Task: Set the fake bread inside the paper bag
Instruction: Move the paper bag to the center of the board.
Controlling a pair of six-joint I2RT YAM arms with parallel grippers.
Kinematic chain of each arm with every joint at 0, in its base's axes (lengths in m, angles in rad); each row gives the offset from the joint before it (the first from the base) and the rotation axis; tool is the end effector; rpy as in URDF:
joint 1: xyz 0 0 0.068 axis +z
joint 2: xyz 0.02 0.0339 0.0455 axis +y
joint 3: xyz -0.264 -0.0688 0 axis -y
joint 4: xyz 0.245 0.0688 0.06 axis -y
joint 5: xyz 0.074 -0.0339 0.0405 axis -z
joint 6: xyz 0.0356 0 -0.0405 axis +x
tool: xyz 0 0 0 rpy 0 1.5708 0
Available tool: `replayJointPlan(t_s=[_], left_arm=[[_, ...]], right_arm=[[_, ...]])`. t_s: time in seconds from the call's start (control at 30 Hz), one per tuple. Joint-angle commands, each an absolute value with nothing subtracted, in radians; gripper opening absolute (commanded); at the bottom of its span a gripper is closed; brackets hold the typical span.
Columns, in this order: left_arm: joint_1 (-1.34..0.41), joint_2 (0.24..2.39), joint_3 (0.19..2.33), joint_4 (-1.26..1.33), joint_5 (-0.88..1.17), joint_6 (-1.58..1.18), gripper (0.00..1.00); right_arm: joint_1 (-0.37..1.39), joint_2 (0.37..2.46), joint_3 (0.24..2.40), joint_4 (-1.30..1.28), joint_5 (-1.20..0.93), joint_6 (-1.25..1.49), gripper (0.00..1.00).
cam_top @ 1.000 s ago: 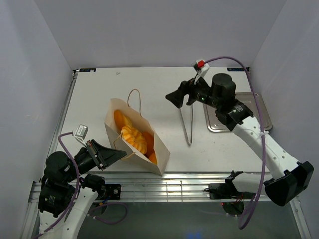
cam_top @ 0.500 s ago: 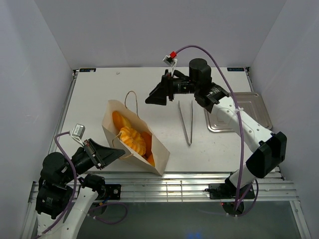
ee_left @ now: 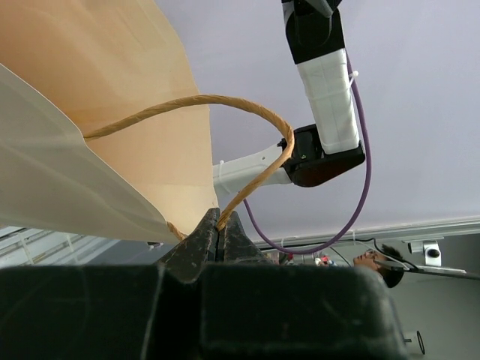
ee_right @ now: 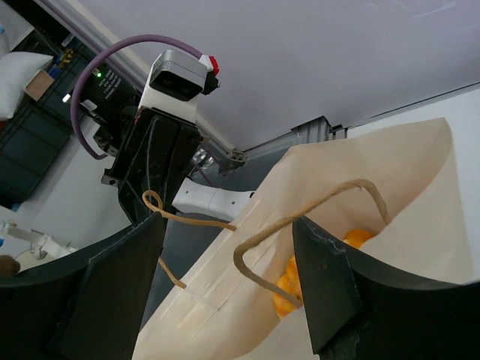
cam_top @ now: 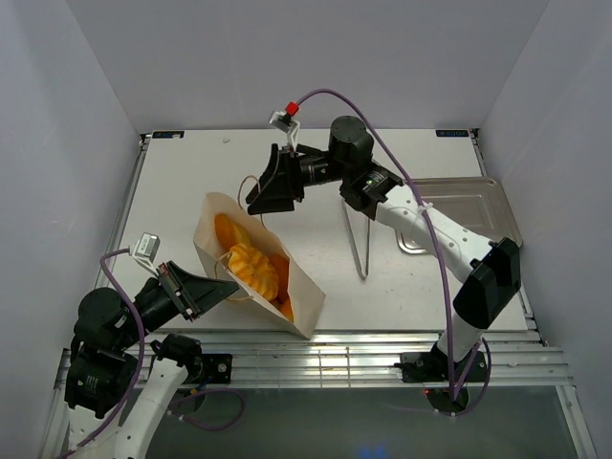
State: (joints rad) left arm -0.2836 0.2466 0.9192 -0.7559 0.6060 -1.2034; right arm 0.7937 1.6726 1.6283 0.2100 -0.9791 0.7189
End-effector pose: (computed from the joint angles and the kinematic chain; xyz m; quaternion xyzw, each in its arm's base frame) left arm 0.0146 -0.0254 0.3689 -0.1307 0.7191 -0.5990 0.3270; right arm 0.2502 0.2965 0.4407 -0.3800 0.5565 0.6832 0.2814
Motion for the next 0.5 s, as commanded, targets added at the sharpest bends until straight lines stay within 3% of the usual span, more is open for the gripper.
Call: replayJointPlan(t_s=[0.0,0.1,0.2,0.23,0.27,0.33,0.47], left_arm=[[-0.284,0.276,0.959,-0.744,0.589,-1.186,0.00],[-0.284,0.290,0.968,-0.741,0.588,-1.180,0.00],[-0.284,0.317,0.979,-0.735,0.574,-1.172,0.00],[-0.284,0.325,0.991,-0.726,0.559,-1.172,0.00],[-0.284,0.356,0.999,-0.716,0.548,-1.169,0.00],[-0.284,0.402,1.034,-0.681,0.522,-1.158,0.00],[-0.284,0.575,1.136,-0.617,0.496,-1.094,0.00]], right_arm=[[0.821,1.709,1.707,0.325,-1.016,0.798,0.74],[0.827,1.733,1.735,0.357,-0.999,0.807,0.62],[0.827,1.747,1.773,0.324,-0.927,0.761,0.33],[0.828,1.752,1.842,0.223,-0.902,0.688,0.19],[0.827,1.756,1.874,0.180,-0.878,0.655,0.15],[0.827,1.753,1.937,0.115,-0.815,0.605,0.08],[0.808,1.735,2.002,0.089,-0.753,0.513,0.08]])
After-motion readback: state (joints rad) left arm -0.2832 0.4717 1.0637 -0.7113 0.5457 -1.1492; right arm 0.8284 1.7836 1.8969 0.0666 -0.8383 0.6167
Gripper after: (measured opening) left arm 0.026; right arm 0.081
